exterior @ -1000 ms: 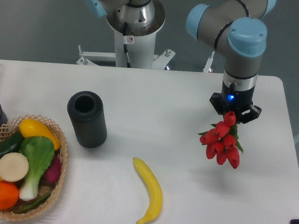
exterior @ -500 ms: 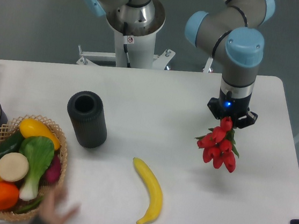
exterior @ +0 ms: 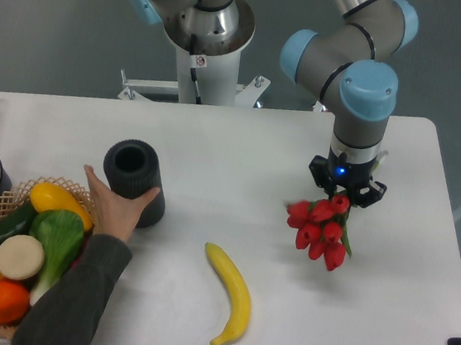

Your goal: Place the flowers on the table

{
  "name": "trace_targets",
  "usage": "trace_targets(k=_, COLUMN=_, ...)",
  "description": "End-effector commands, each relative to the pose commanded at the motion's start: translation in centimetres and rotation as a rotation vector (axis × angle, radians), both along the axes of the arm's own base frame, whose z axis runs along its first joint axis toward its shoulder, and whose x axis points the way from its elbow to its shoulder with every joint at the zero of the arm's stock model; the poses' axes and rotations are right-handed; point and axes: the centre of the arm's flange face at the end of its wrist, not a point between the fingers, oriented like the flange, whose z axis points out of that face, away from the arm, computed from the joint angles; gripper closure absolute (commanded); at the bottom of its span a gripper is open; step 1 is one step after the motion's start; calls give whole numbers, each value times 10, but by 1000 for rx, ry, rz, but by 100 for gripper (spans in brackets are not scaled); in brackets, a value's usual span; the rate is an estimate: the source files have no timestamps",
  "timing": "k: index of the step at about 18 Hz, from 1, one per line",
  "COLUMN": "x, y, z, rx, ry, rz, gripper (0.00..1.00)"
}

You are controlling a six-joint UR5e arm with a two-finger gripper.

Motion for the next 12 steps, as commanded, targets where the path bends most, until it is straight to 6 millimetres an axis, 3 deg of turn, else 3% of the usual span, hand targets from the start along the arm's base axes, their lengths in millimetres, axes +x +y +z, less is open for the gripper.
trace_targets(k=4, x=-11, y=-4, z=7, rx=18, ry=40, rz=12, gripper=0)
trace_targets(k=9, x=-24, y=-29, z=6, rx=5, ry=58, rz=55, gripper=0)
trace_targets(k=12, x=-25, y=-28, z=6, rx=5, ry=61, rz=48, gripper=0)
